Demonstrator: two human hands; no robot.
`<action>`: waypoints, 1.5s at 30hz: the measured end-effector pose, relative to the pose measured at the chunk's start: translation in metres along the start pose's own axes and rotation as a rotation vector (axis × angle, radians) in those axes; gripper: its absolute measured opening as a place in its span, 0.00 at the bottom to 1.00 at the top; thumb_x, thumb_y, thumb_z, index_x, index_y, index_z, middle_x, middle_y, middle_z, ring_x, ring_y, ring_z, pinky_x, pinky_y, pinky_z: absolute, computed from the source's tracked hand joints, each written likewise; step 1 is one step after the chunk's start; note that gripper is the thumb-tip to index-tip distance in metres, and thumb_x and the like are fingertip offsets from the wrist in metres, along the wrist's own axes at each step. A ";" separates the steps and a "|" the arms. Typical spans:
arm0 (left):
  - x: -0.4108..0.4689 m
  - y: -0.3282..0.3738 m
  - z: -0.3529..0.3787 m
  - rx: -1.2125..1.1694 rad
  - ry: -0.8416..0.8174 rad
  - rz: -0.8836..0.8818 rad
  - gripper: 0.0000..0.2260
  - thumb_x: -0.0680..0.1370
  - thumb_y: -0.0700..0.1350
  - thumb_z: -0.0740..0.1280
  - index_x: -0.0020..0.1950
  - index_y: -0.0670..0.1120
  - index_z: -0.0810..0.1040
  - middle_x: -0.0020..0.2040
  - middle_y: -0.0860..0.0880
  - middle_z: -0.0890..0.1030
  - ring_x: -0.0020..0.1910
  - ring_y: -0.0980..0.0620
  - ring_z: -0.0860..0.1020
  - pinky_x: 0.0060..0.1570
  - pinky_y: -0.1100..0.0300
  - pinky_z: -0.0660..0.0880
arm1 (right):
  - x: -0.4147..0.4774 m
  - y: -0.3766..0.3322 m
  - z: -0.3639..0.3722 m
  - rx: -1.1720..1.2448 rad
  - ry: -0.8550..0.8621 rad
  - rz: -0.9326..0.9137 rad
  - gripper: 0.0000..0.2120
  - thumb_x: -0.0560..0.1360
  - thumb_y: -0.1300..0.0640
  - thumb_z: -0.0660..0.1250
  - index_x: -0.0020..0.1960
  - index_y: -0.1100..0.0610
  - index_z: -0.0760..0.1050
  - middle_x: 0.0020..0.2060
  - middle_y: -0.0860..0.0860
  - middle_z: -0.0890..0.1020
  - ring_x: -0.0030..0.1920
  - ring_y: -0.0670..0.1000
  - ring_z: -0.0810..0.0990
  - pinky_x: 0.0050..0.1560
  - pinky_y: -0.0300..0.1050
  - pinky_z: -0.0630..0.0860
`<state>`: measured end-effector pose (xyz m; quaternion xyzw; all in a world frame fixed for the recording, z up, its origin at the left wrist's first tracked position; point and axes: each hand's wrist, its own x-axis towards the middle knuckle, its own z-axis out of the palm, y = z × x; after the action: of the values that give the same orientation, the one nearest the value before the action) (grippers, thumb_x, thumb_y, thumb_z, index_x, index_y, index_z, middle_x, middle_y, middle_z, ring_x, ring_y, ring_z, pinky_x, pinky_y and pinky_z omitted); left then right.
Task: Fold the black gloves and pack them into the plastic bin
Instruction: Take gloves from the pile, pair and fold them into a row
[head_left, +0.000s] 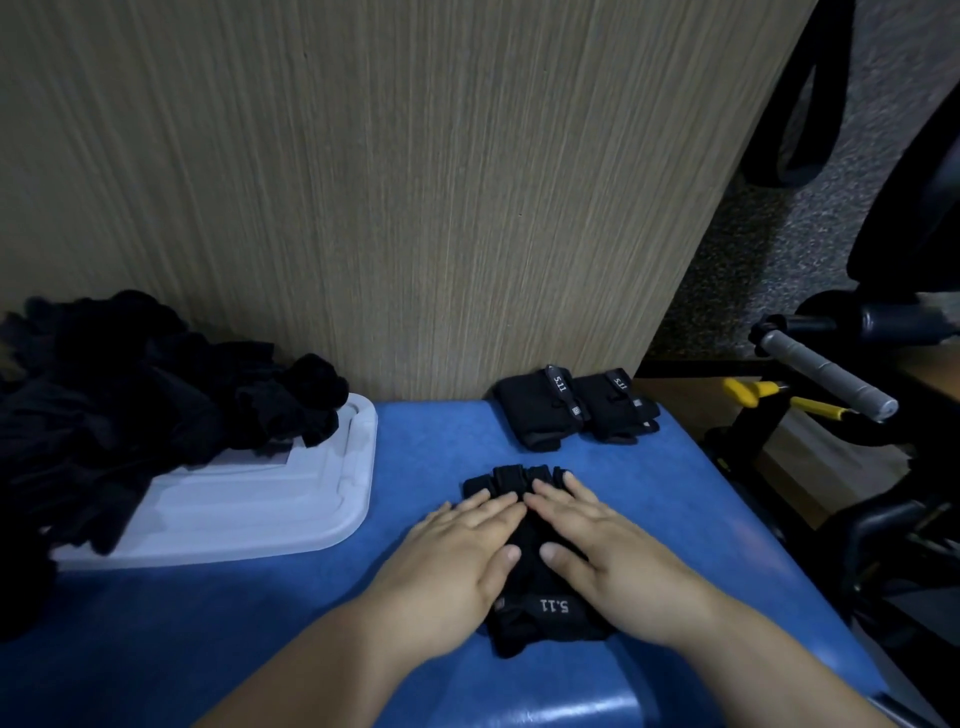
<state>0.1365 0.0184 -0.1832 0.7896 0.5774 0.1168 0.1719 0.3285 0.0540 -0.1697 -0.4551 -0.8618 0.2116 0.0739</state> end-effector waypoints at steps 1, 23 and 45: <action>-0.001 -0.001 0.000 0.015 -0.029 -0.002 0.22 0.84 0.54 0.46 0.78 0.59 0.47 0.78 0.63 0.47 0.76 0.63 0.42 0.75 0.59 0.41 | 0.000 0.002 0.000 -0.036 -0.067 0.016 0.25 0.82 0.46 0.53 0.77 0.42 0.48 0.73 0.32 0.47 0.73 0.36 0.35 0.75 0.39 0.39; -0.022 -0.022 -0.016 -0.125 0.122 0.121 0.31 0.76 0.40 0.66 0.72 0.65 0.61 0.69 0.72 0.56 0.68 0.73 0.51 0.61 0.83 0.45 | -0.018 0.036 -0.026 -0.017 0.114 -0.065 0.29 0.71 0.63 0.70 0.57 0.30 0.70 0.60 0.29 0.67 0.66 0.33 0.61 0.68 0.32 0.58; -0.006 -0.017 -0.005 -0.564 0.264 -0.117 0.03 0.77 0.52 0.66 0.48 0.61 0.76 0.48 0.58 0.81 0.48 0.66 0.77 0.50 0.66 0.73 | -0.008 0.024 -0.015 0.500 0.139 0.061 0.14 0.78 0.48 0.62 0.37 0.54 0.73 0.32 0.42 0.74 0.37 0.40 0.73 0.43 0.39 0.71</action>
<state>0.1176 0.0184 -0.1853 0.6541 0.5842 0.3636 0.3142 0.3564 0.0640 -0.1659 -0.4619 -0.7614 0.3883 0.2369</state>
